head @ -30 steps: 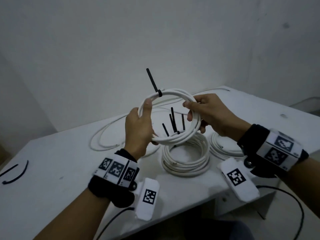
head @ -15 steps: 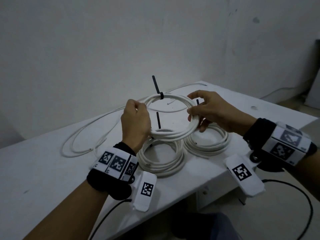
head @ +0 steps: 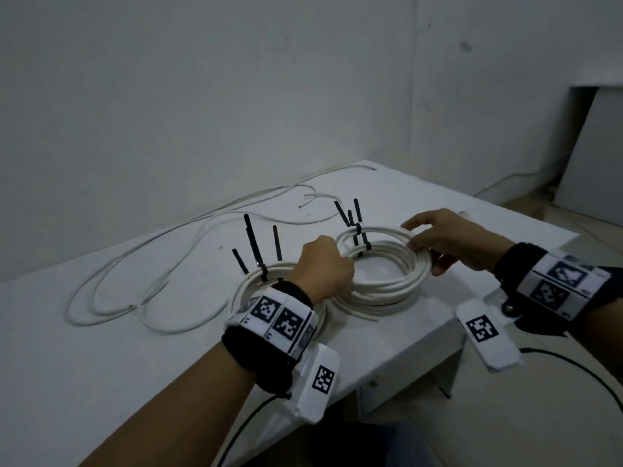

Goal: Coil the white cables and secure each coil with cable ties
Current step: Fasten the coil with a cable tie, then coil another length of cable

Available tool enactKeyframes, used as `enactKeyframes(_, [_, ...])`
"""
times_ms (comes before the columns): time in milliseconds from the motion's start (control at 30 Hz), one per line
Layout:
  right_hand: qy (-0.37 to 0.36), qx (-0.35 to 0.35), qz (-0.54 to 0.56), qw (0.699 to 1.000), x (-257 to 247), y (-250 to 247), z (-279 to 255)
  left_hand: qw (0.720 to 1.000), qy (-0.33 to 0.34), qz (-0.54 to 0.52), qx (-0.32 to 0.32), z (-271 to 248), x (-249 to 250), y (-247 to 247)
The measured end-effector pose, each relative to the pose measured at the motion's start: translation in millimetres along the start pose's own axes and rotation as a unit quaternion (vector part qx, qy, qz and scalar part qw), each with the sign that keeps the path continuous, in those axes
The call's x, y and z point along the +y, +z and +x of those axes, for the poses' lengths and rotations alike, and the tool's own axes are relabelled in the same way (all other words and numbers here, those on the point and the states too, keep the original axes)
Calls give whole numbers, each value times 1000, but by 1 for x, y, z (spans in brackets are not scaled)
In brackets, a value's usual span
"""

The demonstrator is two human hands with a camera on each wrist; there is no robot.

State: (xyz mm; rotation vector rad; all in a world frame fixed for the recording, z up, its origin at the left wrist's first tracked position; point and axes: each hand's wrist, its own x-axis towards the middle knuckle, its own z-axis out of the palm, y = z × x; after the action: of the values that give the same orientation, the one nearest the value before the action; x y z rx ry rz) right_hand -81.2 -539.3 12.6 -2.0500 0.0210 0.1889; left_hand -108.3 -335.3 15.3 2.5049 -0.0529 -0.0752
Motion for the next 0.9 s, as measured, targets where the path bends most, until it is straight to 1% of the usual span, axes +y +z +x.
enactKeyframes(133, [16,-6,-36,999,9,5,6,998,-9,58,-26,5,3,6])
enactKeyframes(200, [16,3,-47,999,10,6,7,997,1,73,-23,4,4,2])
enactKeyframes(267, [18,8,-65,998,9,4,8,998,19,62,-11,0,3,-7])
enactKeyframes(333, [18,26,-99,995,4,1,8,998,40,30,32,-3,-2,-18])
enactKeyframes(400, [-2,64,-170,983,-7,-2,6,991,79,-18,109,-9,-9,-35])
enactKeyframes(467, [-46,99,-243,964,-26,-1,3,975,102,-57,191,-15,-19,-56])
enactKeyframes(500, [-74,103,-250,960,-38,3,2,967,102,-65,225,-17,-26,-68])
enactKeyframes(567, [-132,85,-225,962,-62,17,-2,957,86,-70,269,-19,-43,-92])
enactKeyframes(633, [-183,59,-205,960,-87,37,-5,954,61,-62,286,-21,-62,-115])
enactKeyframes(767, [-249,1,-217,944,-129,85,3,959,2,-36,280,-24,-108,-154])
enactKeyframes(900, [-270,-68,-220,935,-160,134,29,966,-66,-3,251,-21,-160,-182])
